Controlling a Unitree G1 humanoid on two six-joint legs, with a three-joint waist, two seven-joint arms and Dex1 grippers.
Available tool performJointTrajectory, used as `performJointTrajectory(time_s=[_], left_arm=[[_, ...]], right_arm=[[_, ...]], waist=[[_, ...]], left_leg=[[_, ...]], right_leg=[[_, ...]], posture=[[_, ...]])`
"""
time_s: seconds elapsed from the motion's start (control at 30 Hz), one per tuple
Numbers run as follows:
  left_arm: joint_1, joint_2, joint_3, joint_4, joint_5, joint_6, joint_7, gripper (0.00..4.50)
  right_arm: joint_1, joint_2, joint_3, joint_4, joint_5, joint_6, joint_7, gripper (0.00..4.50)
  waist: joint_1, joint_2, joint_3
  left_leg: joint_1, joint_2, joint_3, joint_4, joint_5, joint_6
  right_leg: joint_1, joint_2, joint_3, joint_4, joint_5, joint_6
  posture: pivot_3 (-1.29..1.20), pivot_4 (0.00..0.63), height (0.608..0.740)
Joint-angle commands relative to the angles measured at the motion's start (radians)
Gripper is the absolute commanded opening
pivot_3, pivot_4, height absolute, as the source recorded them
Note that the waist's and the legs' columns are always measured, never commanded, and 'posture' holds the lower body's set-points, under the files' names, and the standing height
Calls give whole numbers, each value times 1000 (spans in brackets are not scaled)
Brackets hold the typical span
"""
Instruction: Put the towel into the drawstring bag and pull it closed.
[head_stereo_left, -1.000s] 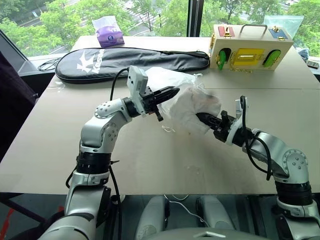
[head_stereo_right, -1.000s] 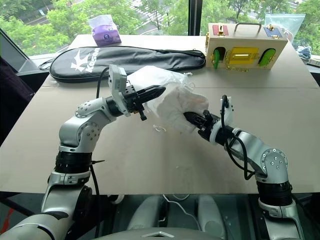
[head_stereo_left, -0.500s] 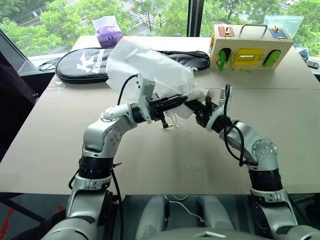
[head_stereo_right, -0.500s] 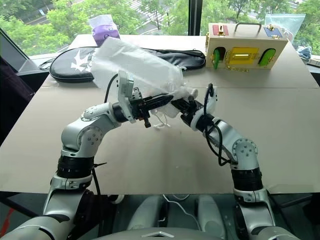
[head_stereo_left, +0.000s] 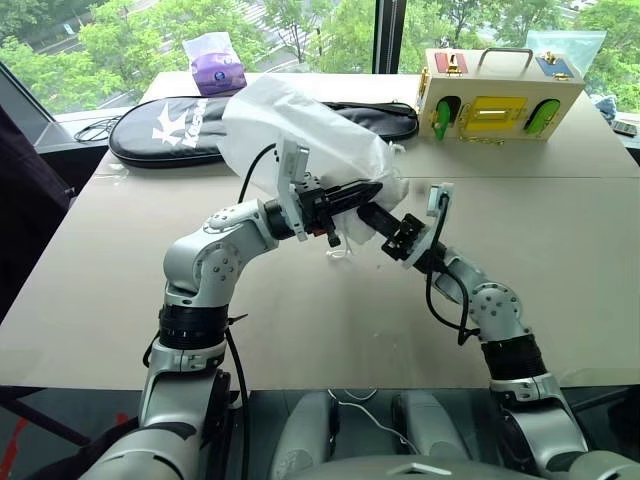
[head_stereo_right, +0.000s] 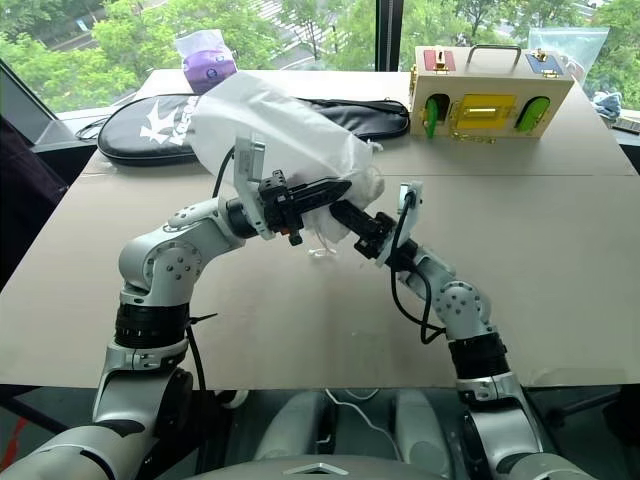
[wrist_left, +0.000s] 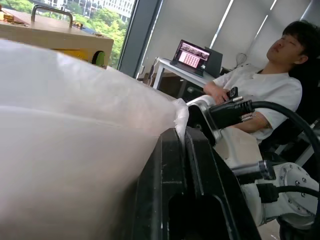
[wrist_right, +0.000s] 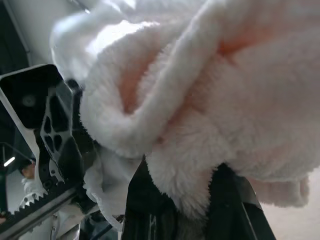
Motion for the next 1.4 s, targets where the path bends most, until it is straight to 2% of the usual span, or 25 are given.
performJointTrajectory(time_s=[0.03,0.3,0.57,0.63,0.73,0.83,0.93,1.1,1.13,1.4], left_arm=[[-28,-6,23,-41,-36,10,11,0],[-3,-28,28,-74,-76,46,50,0],[5,-46,26,-69,-73,49,74,0],[1,-46,25,-62,-70,45,73,0],[-13,-50,24,-42,-62,33,69,0],[-31,-56,19,-15,-48,12,61,0],[-47,-60,16,25,-27,-13,44,0],[-55,-59,17,52,-8,-35,23,0],[-54,-60,18,55,-6,-37,19,0],[-26,-56,11,38,-4,-34,7,0]], right_arm=[[-56,67,-38,34,-25,-36,33,61],[-119,226,-260,113,52,-68,-76,61],[-192,302,-431,148,252,-92,-272,61],[-184,288,-397,131,236,-65,-270,61],[-151,233,-248,74,104,-12,-218,61],[-124,156,-87,49,-107,-31,-140,61],[-95,52,71,64,-347,-132,-31,61],[-66,0,119,20,-424,-152,84,61],[-64,5,108,14,-420,-149,88,61],[-174,230,-305,126,-116,-85,-231,61]], waist=[[1,0,0],[5,0,0],[0,0,0],[-3,0,0],[-4,0,0],[-4,0,0],[3,0,0],[4,0,0],[4,0,0],[2,0,0]], left_leg=[[0,0,0,0,0,0],[0,-1,-1,0,2,-3],[0,-1,0,0,2,-3],[0,-1,0,-1,1,-3],[0,0,1,-1,1,-2],[0,0,4,-1,1,-2],[0,-1,4,0,1,-2],[-1,-2,3,1,1,-2],[-1,-2,3,1,2,-3],[0,0,2,0,3,-5]], right_leg=[[0,0,0,0,0,0],[0,-2,0,0,0,0],[-1,-2,0,0,0,0],[-1,-1,0,1,0,0],[-2,-1,1,2,0,0],[-5,0,4,4,0,0],[-5,0,4,4,0,0],[-4,-1,4,4,0,0],[-4,-1,4,5,0,0],[-6,-1,4,10,0,0]], posture=[[0,150,740],[0,150,740],[0,150,740],[0,150,740],[0,150,740],[0,150,740],[0,150,740],[0,150,740],[0,150,740],[0,150,740]])
